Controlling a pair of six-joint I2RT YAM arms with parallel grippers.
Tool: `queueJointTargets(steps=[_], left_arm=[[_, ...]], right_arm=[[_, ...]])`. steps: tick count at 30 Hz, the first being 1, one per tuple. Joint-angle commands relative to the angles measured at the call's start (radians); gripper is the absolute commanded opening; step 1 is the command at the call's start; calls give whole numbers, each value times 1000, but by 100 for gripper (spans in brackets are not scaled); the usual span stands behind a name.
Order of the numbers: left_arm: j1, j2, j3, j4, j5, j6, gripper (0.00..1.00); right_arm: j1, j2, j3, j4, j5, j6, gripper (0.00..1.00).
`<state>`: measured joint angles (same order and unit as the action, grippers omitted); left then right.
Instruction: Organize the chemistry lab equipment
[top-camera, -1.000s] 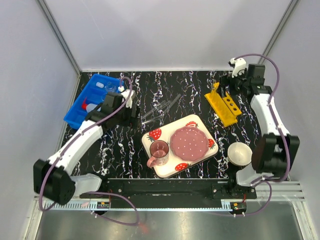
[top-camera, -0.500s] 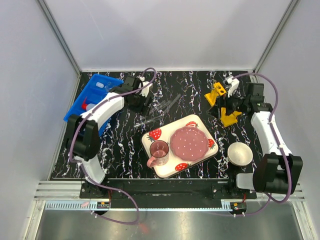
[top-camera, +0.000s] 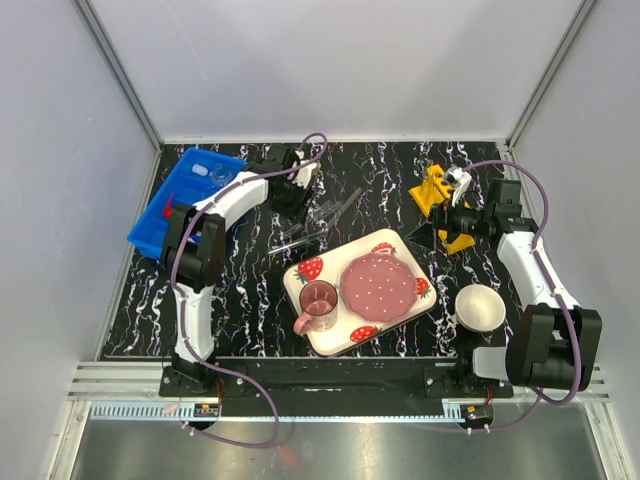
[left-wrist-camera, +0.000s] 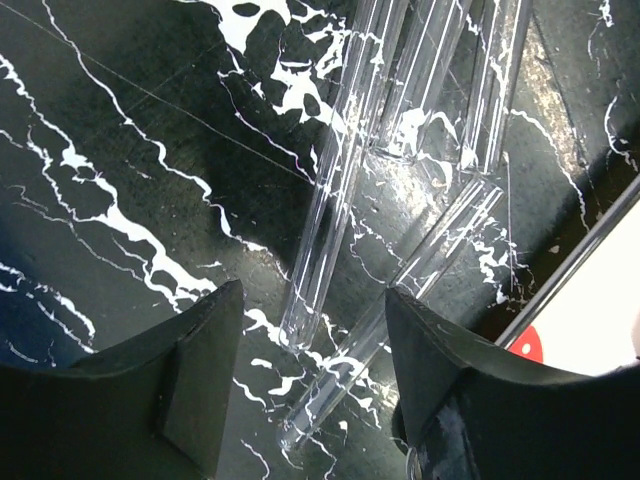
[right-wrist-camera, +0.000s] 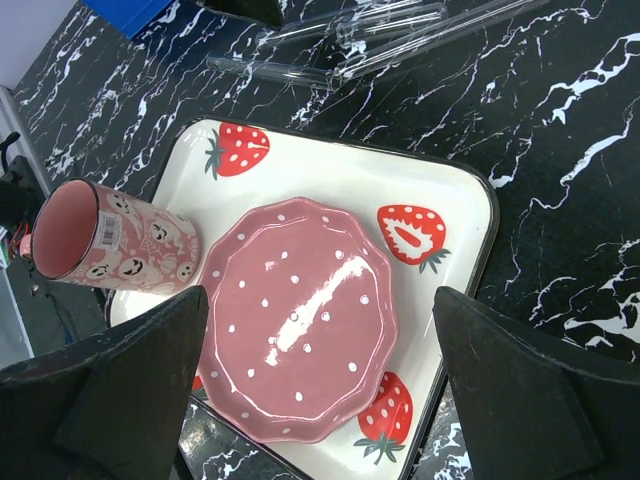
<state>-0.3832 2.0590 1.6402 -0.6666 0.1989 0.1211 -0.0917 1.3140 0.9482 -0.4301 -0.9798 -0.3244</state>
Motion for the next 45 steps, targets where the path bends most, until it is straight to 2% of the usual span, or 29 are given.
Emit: queueJointTargets(steps=[1, 16, 20, 21, 33, 38, 45], left_arm=[[-8, 32, 55, -10, 23, 18, 61], [-32, 130, 98, -14, -45, 40, 50], [-37, 145, 105, -14, -72, 48, 43], [-37, 147, 106, -13, -78, 51, 39], [-34, 155, 125, 10, -170, 78, 18], [-26, 121, 132, 27, -164, 80, 16], [6, 32, 130, 15, -41, 54, 14]], right_arm=[[-3, 16, 11, 34, -42, 5, 100], [-13, 28, 11, 17, -42, -15, 100], [-14, 28, 11, 14, -45, -13, 100], [-16, 28, 11, 13, -45, -16, 100], [-31, 14, 4, 11, -59, -21, 100], [-34, 4, 1, -2, -74, -42, 100], [-34, -12, 11, -70, -151, -134, 100]])
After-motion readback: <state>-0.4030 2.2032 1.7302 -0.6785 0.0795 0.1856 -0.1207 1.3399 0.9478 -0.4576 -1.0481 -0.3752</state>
